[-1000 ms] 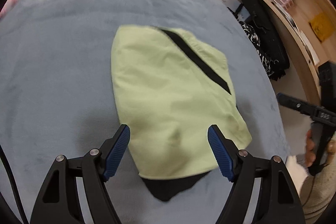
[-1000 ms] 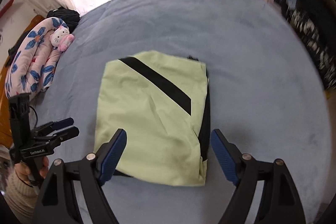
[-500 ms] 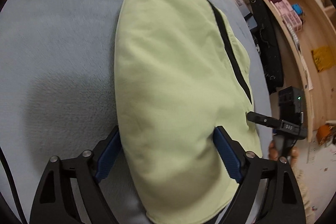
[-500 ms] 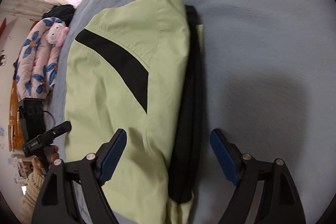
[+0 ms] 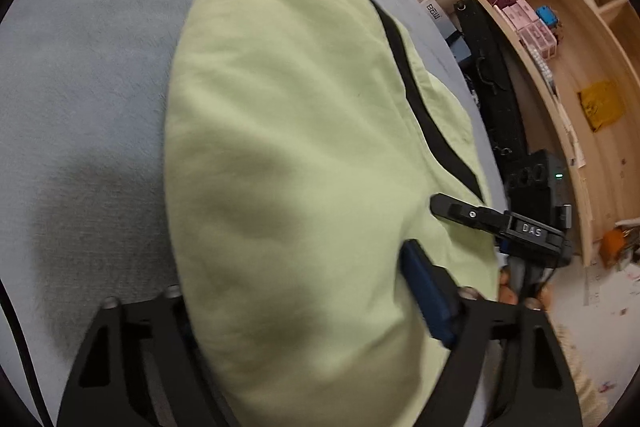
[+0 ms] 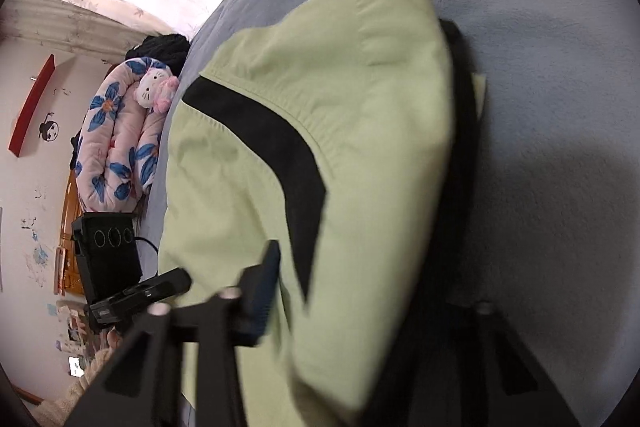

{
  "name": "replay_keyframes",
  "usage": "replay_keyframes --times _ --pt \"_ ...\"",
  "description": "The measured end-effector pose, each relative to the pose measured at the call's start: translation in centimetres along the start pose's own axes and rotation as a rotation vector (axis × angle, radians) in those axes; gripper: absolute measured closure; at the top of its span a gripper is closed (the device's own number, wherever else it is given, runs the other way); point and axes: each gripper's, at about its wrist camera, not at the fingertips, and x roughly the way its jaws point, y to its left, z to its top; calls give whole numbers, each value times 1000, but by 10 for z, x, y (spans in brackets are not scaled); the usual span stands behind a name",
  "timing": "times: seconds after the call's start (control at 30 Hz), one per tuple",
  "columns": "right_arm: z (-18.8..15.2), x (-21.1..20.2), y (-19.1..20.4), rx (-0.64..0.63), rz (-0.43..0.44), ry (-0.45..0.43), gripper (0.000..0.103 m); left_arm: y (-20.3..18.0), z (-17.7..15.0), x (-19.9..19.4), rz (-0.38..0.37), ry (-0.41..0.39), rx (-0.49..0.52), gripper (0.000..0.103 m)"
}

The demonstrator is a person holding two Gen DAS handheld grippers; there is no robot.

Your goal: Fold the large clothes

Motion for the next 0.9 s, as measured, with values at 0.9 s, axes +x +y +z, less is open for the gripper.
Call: replay_keyframes --times 0.9 --pt "-88 3 249 -210 -23 -81 91 11 -40 -228 205 -119 234 68"
